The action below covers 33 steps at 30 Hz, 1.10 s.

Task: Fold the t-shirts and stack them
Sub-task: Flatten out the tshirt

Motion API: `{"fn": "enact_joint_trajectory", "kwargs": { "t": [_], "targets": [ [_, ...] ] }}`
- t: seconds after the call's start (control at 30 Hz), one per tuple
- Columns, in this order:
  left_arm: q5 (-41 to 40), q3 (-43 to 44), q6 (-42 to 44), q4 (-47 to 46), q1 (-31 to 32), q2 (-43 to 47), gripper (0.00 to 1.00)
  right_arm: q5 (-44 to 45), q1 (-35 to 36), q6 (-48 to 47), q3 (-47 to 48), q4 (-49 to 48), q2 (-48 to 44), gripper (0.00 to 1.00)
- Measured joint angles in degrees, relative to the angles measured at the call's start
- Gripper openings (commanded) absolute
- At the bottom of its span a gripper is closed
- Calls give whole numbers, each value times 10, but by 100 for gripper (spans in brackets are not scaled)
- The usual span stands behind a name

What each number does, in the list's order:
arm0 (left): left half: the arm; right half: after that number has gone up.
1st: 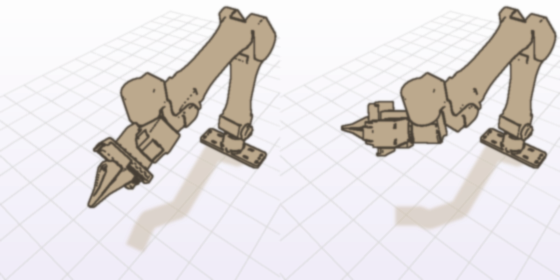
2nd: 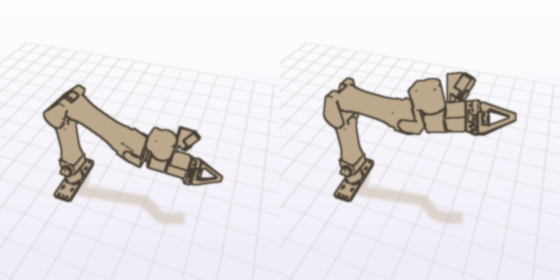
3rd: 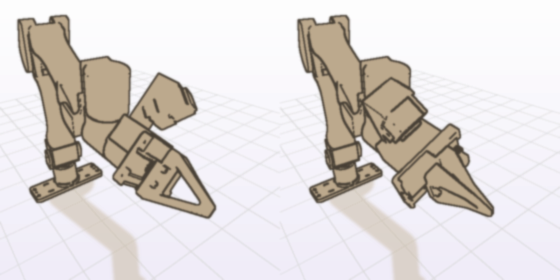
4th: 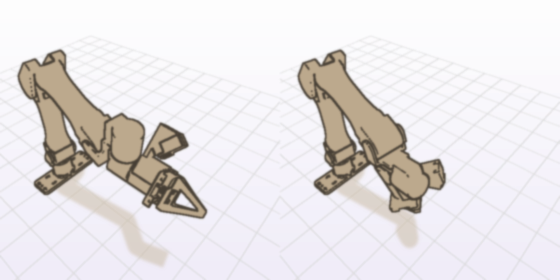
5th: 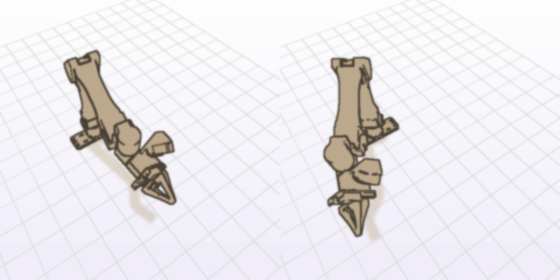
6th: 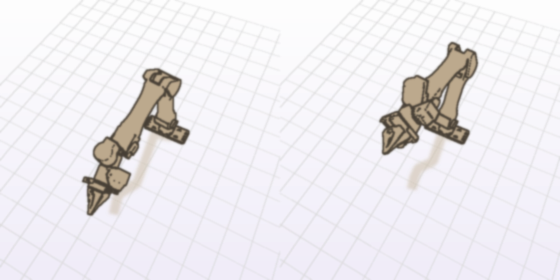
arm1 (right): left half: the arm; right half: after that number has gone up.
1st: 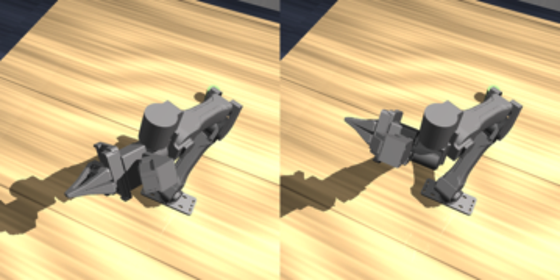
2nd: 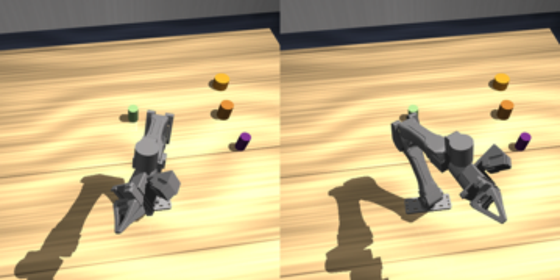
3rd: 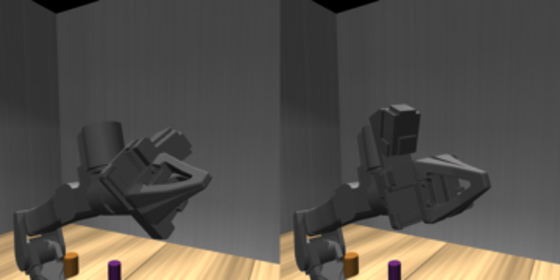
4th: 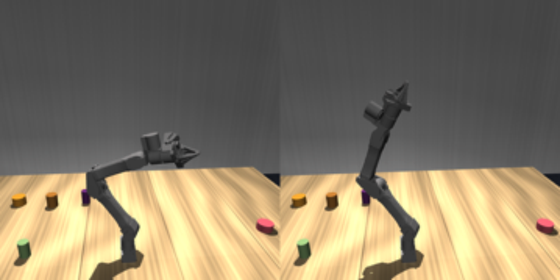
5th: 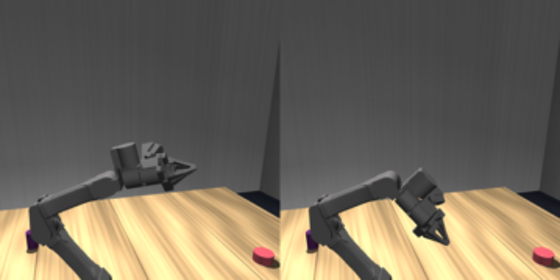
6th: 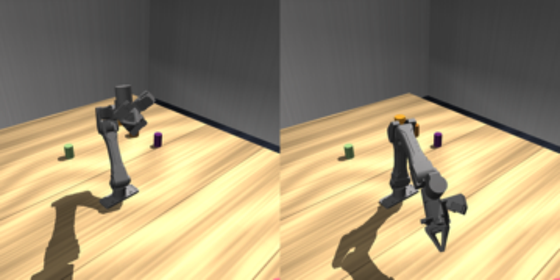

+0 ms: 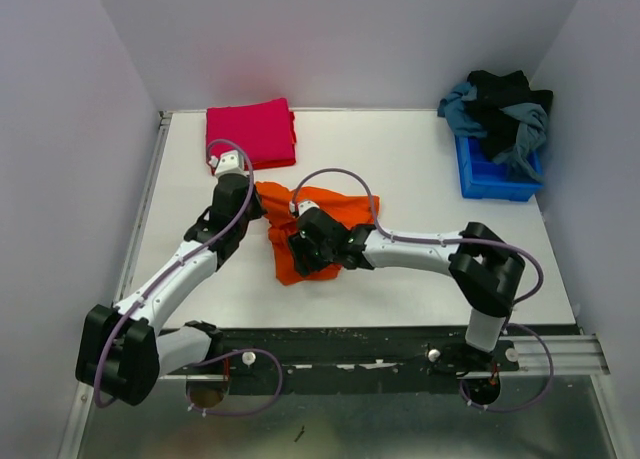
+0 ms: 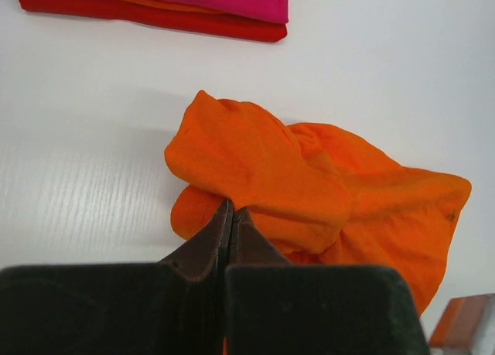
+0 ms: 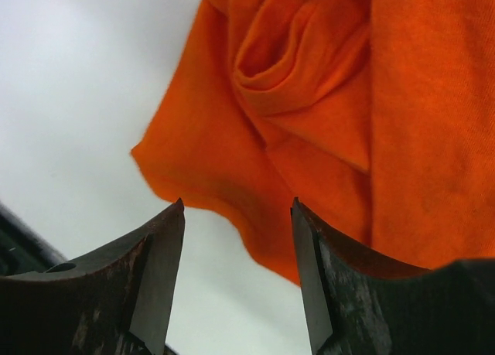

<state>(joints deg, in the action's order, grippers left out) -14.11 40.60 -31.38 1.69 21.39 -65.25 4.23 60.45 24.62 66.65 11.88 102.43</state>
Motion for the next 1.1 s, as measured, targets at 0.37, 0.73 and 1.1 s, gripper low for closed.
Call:
{"fn": "enact_joint_trajectory", "kwargs": {
  "t": [0.37, 0.73, 1.1],
  "targets": [
    [-3, 62, 2, 29, 0, -42, 0, 37, 2, -9, 17, 39, 54, 1],
    [-9, 201, 13, 100, -1, -71, 0, 211, -21, -12, 6, 185, -77, 1],
    [-19, 355, 22, 189, -23, -30, 0, 332, -94, -32, 77, 312, -271, 3]
  ]
}}
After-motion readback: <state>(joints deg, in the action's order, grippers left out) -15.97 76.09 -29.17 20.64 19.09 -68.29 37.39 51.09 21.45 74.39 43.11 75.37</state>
